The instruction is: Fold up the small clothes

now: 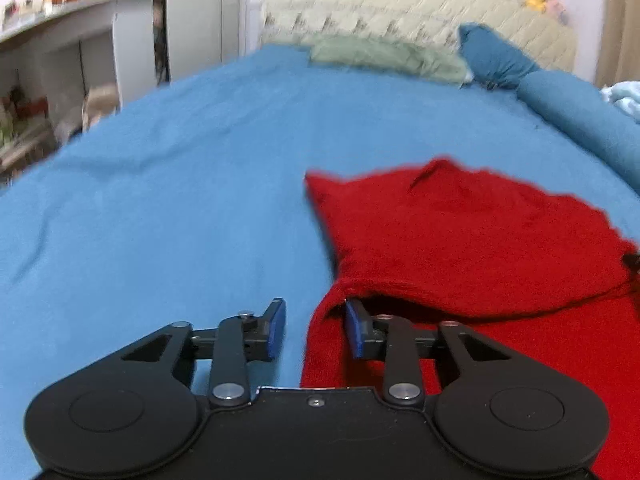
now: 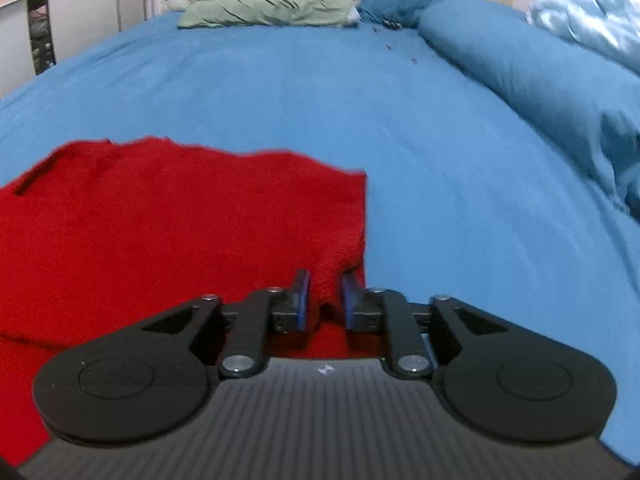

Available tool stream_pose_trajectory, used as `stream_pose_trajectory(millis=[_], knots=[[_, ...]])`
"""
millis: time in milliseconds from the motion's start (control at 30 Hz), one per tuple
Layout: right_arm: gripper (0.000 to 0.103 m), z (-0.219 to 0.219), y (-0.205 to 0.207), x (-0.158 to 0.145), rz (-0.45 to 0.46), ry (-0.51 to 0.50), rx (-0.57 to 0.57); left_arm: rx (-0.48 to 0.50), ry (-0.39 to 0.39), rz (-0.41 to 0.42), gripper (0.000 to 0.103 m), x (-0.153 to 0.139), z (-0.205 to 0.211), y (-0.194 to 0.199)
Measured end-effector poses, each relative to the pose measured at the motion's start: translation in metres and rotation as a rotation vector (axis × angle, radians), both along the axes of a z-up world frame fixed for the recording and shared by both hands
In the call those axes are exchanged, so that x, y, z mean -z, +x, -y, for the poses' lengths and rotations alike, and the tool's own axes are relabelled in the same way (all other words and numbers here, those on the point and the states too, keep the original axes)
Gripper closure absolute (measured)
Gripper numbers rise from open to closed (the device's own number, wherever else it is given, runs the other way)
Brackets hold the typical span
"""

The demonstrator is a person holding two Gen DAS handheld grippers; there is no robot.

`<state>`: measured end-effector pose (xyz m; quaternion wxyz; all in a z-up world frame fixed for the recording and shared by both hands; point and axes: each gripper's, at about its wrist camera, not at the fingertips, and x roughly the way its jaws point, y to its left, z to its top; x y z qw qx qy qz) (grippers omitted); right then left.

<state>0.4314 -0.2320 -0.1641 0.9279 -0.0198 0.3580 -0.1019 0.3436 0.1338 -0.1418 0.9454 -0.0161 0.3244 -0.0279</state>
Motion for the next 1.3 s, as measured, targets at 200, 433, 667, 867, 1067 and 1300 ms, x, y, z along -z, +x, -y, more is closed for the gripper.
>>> stream_pose_trajectory(millis=[200,433,667,867,1067,1300], knots=[[0.017,0.001,-0.03,-0.005,0.07,-0.01,-0.078,0.146,-0.029,0.165,0.004,-0.024,0.035,-0.002],[0.01,-0.007,-0.012,0.007,0.106,0.076,-0.177,0.184,-0.1,-0.001,0.007,0.021,0.047,0.033],[0.004,0.0,-0.004,0.027,0.105,0.115,-0.165,0.175,-0.036,-0.023,0.008,0.032,0.054,0.033],[0.003,-0.001,-0.032,-0.019,0.141,0.12,-0.19,0.158,-0.014,-0.012,0.008,0.002,0.057,0.018],[0.003,0.006,-0.111,-0.099,0.223,0.123,-0.23,0.119,-0.023,0.036,0.003,-0.071,0.056,-0.039],[0.002,0.025,-0.217,-0.164,0.261,0.164,-0.267,0.056,-0.008,0.095,0.0,-0.137,0.062,-0.121]])
